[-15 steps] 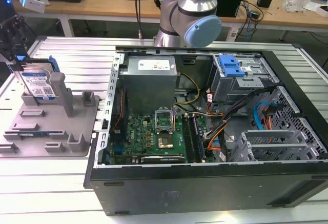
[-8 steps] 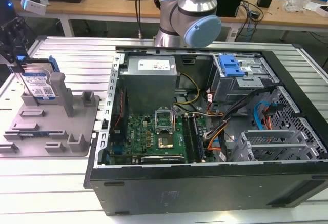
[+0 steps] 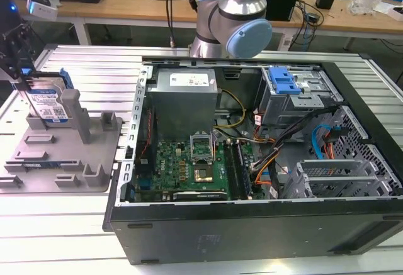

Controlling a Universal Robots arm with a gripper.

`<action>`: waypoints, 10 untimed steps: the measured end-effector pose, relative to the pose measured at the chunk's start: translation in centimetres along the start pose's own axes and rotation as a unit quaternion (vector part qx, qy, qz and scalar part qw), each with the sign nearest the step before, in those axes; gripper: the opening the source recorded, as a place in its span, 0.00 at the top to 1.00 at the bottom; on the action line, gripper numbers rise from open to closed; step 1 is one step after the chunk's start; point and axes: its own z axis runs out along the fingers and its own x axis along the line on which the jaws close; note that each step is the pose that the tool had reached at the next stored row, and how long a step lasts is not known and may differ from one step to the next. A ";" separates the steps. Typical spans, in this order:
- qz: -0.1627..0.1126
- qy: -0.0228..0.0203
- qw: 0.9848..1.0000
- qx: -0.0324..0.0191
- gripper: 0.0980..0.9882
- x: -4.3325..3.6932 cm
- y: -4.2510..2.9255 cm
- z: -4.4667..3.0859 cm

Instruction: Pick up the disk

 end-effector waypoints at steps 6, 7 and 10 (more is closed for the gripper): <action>0.000 0.000 1.000 0.000 0.57 0.00 0.00 0.19; 0.000 0.000 1.000 0.000 0.58 0.00 0.00 0.21; 0.000 0.000 1.000 0.000 0.67 -0.01 0.00 0.26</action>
